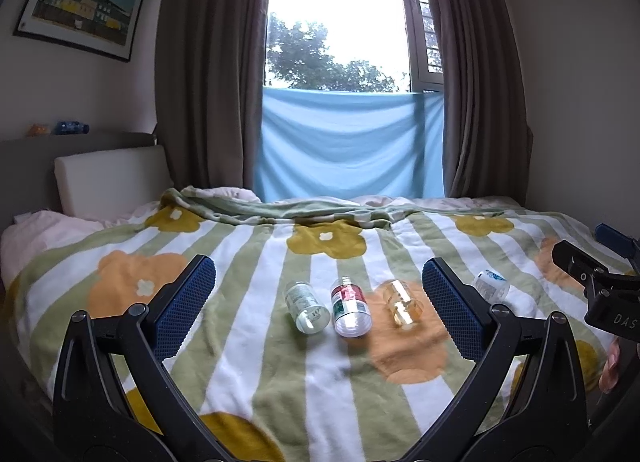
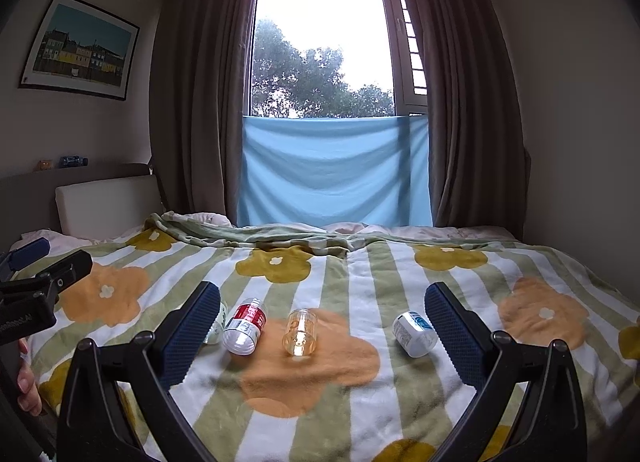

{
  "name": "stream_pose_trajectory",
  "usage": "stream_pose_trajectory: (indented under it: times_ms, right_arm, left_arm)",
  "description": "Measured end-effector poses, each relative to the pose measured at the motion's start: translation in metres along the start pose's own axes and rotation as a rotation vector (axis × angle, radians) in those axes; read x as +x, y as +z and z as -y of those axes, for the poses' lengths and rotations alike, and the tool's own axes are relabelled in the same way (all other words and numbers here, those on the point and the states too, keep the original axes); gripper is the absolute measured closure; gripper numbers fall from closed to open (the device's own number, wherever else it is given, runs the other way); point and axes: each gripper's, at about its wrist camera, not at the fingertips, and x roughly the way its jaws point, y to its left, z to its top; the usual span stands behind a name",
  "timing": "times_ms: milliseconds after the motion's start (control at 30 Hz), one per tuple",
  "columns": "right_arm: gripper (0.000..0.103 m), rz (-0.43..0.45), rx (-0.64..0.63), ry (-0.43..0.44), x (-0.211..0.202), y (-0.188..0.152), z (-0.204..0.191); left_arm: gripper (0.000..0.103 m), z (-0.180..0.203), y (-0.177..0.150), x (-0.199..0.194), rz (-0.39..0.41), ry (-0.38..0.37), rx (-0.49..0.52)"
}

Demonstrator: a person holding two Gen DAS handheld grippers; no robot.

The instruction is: Flip cup upside down

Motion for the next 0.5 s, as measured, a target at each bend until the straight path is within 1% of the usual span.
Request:
stream_pose_trajectory:
  times_ms: [200, 500]
  right_arm:
    - [0.001, 0.006, -0.001, -0.005, -0.0004, 0.0012, -0.0005]
    - [0.001, 0.0, -0.009, -0.011, 0.0008, -0.0039, -0.0035]
  left_arm:
    - [0.0, -0.0021, 0.0003, -0.0039, 0.01, -0.003, -0.006]
    - [0.0, -0.0005, 0.0038, -0.0049, -0.005, 0.004, -0.002]
